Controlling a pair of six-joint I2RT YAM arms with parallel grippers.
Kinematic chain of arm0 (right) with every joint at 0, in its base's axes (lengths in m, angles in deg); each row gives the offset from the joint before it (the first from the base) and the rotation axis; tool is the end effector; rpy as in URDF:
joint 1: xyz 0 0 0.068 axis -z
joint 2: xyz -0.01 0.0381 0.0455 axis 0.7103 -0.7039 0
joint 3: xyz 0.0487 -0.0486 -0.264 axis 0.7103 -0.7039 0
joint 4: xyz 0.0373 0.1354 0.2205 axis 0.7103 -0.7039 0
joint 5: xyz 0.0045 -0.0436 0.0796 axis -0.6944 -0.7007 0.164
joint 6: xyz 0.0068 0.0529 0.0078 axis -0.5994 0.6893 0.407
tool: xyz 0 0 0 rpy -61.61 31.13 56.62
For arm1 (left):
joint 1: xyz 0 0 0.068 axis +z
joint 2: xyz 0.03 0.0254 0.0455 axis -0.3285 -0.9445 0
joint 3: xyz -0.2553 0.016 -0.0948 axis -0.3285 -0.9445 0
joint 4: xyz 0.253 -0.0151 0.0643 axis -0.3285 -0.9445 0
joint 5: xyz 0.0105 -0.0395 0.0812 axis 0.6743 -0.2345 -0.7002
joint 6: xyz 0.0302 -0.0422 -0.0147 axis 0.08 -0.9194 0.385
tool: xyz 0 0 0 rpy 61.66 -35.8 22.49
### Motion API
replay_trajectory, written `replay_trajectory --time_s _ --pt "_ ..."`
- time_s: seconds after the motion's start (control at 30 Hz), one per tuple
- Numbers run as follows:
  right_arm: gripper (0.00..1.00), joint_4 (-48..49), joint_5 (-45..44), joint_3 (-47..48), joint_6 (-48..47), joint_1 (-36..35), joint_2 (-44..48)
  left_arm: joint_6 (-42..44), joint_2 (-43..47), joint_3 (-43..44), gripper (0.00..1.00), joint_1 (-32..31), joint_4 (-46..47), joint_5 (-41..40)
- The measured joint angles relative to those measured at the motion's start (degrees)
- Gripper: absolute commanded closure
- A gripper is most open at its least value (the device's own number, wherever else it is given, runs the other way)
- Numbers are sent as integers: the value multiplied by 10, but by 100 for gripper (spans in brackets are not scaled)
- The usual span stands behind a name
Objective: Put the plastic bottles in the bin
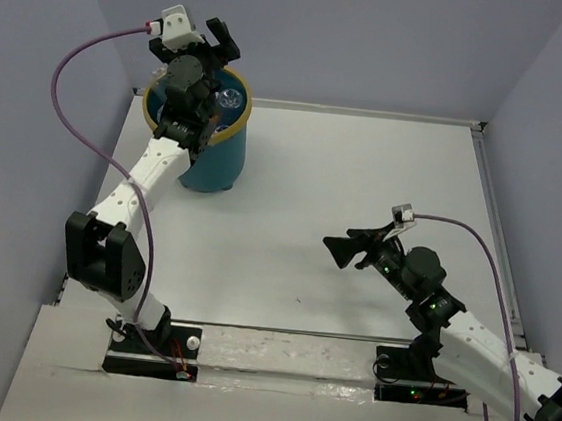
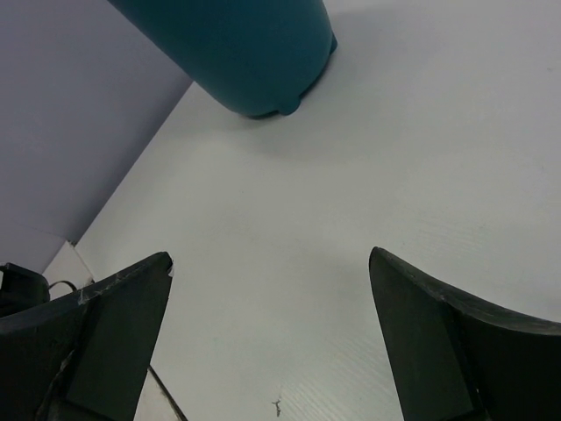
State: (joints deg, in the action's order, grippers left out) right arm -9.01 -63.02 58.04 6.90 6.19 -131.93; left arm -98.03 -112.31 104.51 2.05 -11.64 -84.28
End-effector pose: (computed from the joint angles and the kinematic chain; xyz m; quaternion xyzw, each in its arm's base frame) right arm 0.1379 0.1141 0.2292 -0.0663 0.7183 0.4110 0.5574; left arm 0.3594 -0.0938 0.4545 -0.1621 0.5268 -0.0691 0.8315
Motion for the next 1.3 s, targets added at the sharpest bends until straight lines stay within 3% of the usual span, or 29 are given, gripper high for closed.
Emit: replay_trajectory --time_s 0.43,0.67,0.83,1.07,1.3 --pt "0 -152 -31 145 -43 0 106 -93 231 3 1 -36 -156 131" --pt "0 -294 -49 250 -86 0 116 -138 464 -182 1 -76 -230 256" --pt "0 -361 -71 258 -103 0 195 -140 618 -332 1 -76 -309 313" --pt "0 -369 -123 236 -104 0 326 -150 708 -422 1 -76 -385 347" --pt "0 -387 -141 173 -96 0 326 -152 714 -457 1 -76 -379 367"
